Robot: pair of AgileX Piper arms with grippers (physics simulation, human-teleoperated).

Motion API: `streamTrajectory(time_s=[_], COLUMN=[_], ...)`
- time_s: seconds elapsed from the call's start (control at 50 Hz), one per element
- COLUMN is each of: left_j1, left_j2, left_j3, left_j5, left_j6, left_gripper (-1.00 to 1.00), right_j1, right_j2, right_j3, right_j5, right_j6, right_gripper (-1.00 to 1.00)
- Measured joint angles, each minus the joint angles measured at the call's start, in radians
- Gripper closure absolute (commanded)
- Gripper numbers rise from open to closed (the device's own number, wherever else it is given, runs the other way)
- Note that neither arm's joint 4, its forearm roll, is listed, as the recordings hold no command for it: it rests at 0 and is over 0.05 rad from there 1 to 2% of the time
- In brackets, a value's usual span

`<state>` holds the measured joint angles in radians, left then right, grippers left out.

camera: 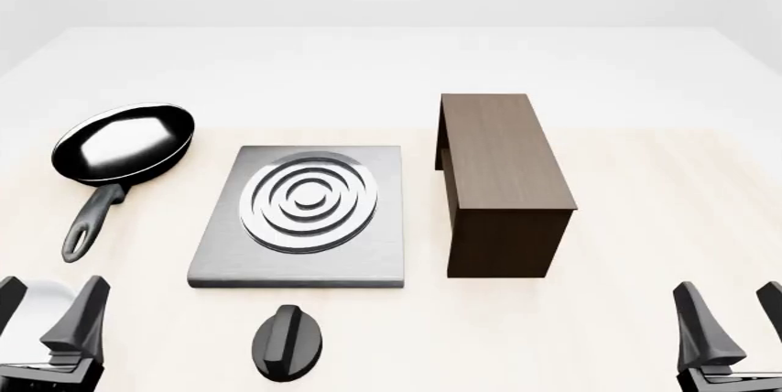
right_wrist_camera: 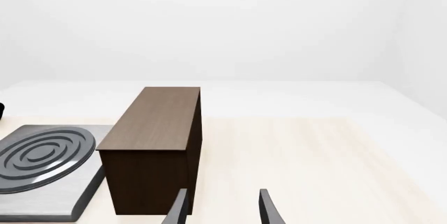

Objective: Turn on the stove.

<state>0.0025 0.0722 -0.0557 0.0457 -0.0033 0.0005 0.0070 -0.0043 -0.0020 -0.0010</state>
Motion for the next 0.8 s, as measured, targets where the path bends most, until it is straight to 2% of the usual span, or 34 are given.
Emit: streamTrajectory(time_s=[0.26,0.5,0.8], left_j1=[-0.04,-0.081,-0.099], left_j2=[0.066,0.175,0.326], left_j3=[-0.139,-0.272,-0.326], left_j5=[0.107,0.179,0.24], left_j6=[0.026,0.079,0.136], left_gripper=[-1.0,-1.0,-1.0], right_j1=[0.016,0.021,0.023], right_j2=[0.001,0.001,0.001], right_j3=[0.0,0.0,0.0], right_j5=[-0.001,-0.002,-0.002], right_j6=[-0.005,-0.006,-0.007], right_gripper=[-1.0,-1.0,-1.0])
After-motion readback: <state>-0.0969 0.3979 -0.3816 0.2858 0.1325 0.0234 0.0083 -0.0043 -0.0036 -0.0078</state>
